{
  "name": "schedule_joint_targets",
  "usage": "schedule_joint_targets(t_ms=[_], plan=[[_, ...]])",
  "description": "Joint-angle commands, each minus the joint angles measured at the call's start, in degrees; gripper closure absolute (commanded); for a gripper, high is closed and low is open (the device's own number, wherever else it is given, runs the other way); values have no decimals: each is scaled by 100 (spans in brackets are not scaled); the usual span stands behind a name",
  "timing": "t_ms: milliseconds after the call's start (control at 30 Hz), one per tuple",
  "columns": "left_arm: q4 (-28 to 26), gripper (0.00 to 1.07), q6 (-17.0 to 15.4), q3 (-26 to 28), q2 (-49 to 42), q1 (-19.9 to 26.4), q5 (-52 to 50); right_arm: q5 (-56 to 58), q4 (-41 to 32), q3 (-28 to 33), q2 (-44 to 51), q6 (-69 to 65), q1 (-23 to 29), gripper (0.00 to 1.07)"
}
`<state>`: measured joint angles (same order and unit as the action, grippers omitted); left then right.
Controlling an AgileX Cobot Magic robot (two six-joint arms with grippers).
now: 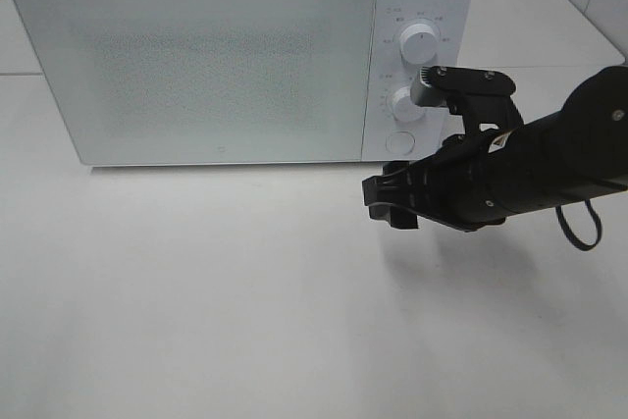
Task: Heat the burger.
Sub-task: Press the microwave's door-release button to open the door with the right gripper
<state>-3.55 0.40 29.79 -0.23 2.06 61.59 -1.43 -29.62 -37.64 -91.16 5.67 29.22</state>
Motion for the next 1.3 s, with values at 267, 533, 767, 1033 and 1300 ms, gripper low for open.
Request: schedule_joint_targets(t_ms=[267, 533, 767, 1033, 1300], plan=[[-11, 6, 11, -17, -92, 0, -17, 1856, 1197, 6, 1094, -126, -155, 36], [-11, 6, 11, -17, -92, 0, -17, 3151, 1988, 6, 2200, -602, -155, 36], [-11, 6, 11, -17, -92, 0, -17, 3782, 2355, 6, 3317, -682, -155, 34], [-11, 6, 11, -17, -92, 0, -17, 4727, 2962, 6, 4515, -1163, -160, 26], [-11, 6, 11, -17, -92, 0, -17, 5632, 3100, 11, 5426, -1192, -854, 28]])
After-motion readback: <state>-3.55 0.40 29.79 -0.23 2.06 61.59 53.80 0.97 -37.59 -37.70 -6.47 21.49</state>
